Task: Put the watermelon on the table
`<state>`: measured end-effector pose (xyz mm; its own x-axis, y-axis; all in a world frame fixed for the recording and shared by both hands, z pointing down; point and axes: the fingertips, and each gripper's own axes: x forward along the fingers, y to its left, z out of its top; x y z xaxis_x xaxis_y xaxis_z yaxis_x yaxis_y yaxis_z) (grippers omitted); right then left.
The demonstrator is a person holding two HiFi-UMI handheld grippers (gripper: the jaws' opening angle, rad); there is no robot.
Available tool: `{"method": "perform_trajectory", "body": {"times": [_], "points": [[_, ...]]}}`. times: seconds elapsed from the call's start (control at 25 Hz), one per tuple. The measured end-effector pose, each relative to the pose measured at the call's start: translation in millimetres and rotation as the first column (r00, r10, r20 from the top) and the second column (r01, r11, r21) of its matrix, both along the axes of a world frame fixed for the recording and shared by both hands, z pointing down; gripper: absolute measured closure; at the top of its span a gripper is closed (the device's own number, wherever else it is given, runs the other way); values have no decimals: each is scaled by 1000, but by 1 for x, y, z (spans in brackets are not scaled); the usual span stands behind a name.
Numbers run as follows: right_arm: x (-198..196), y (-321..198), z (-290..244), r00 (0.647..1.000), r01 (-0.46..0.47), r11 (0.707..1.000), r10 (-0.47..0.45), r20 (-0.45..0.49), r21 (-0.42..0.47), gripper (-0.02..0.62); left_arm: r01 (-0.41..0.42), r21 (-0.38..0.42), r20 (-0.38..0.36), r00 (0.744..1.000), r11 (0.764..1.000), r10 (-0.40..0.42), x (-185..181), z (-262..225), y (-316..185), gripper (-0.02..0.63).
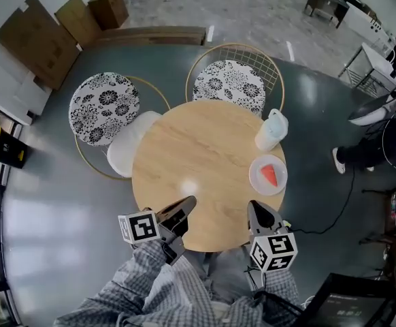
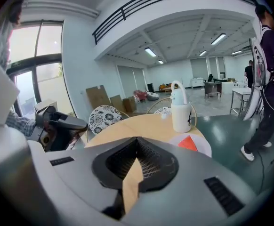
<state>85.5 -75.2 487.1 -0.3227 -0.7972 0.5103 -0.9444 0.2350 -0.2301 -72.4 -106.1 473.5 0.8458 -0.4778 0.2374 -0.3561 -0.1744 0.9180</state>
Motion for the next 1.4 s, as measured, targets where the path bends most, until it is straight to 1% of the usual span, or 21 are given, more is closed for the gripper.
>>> {"method": "perform_trajectory", "body": {"times": [0.12, 0.24, 0.4, 0.52, 0.72, 0.96, 1.08, 1.28, 1.4], "points": [[-10, 4, -11, 1000, 14, 1000, -14, 9, 17, 587, -23, 52, 23, 999, 998, 22, -14, -15, 10, 598], [-18, 8, -20, 1000, 5, 999, -6, 30, 32, 586, -42, 91, 49, 998, 995, 38, -26, -25, 16, 598], [-30, 16, -31, 998, -10, 999, 7, 68, 46, 586, -101, 137, 111, 990, 985, 86, -31, -36, 27, 598], [-43, 20, -36, 996, -12, 998, 6, 90, 60, 586, -139, 169, 120, 986, 976, 120, -29, -42, 33, 598], [-59, 24, -43, 998, 24, 995, -29, 55, 92, 587, -182, 174, 116, 980, 968, 164, -20, -40, 39, 598], [-61, 27, -49, 996, 45, 995, -51, 71, 94, 587, -217, 215, 136, 972, 952, 191, -10, -44, 43, 599], [-59, 24, -54, 995, 53, 993, -61, 73, 107, 586, -218, 228, 132, 973, 949, 191, -6, -47, 42, 599], [-51, 19, -72, 993, 69, 986, -83, 89, 153, 586, -178, 250, 110, 982, 952, 155, 3, -62, 34, 600], [-43, 15, -84, 990, 72, 981, -92, 103, 182, 586, -165, 283, 106, 984, 945, 140, 11, -76, 31, 600]]}}
